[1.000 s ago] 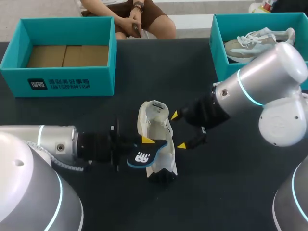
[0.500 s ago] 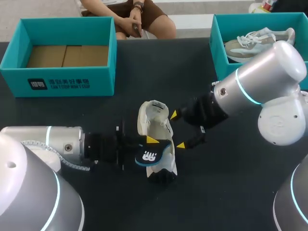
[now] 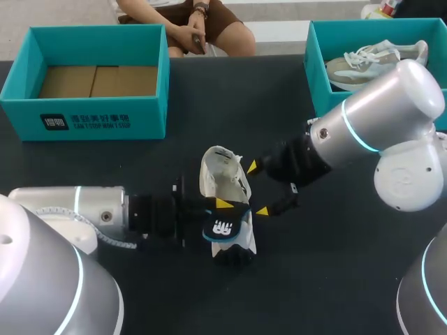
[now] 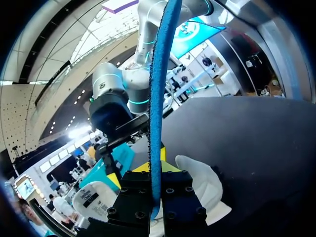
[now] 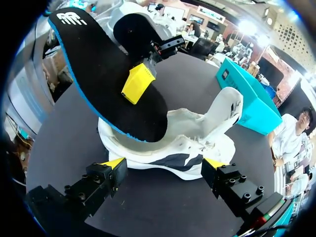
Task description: Take the shoe out of the shoebox, open the shoe tongue, remove and reinsert the insole, then place the shoe into the shoebox
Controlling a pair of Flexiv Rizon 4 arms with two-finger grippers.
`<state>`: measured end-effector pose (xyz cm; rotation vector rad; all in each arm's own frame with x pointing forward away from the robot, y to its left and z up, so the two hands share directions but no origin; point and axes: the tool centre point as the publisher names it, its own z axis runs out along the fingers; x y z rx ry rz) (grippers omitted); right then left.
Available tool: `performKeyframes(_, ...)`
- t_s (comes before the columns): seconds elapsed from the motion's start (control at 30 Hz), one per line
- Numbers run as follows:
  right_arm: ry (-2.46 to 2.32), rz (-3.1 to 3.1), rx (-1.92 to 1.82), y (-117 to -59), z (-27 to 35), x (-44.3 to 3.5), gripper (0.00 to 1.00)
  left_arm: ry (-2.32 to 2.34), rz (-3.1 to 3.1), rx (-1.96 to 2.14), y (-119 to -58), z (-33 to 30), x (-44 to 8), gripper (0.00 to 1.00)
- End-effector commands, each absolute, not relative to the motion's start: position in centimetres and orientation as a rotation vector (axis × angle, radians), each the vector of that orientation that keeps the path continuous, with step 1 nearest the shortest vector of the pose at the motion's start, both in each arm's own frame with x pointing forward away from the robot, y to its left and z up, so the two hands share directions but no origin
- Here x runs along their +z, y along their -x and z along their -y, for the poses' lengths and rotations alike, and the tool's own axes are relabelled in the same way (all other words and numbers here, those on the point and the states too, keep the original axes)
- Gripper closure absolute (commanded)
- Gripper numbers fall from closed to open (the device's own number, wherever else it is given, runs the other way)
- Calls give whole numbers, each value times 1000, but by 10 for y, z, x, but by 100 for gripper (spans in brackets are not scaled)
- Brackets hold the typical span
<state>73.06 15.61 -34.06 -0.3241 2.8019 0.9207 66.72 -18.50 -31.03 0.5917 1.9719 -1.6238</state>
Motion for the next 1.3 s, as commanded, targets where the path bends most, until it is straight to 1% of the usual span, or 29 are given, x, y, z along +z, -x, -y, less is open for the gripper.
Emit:
performKeyframes(0.03, 323, -2800, 920, -730, -157, -341, 0, -588, -1971, -1619, -665, 186, -307, 100)
performKeyframes(0.53, 323, -2800, 920, -730, -157, -341, 0, -543, -1947, -1655, -640, 189, -283, 100)
performKeyframes(0.77, 323, -2800, 920, -730, -157, -341, 0, -536, -1958, -1652, -638, 187, -291, 100)
performKeyframes(1.3, 323, -2800, 920, -730, -157, -341, 0, -543, -1954, -1605, -659, 194, -314, 100)
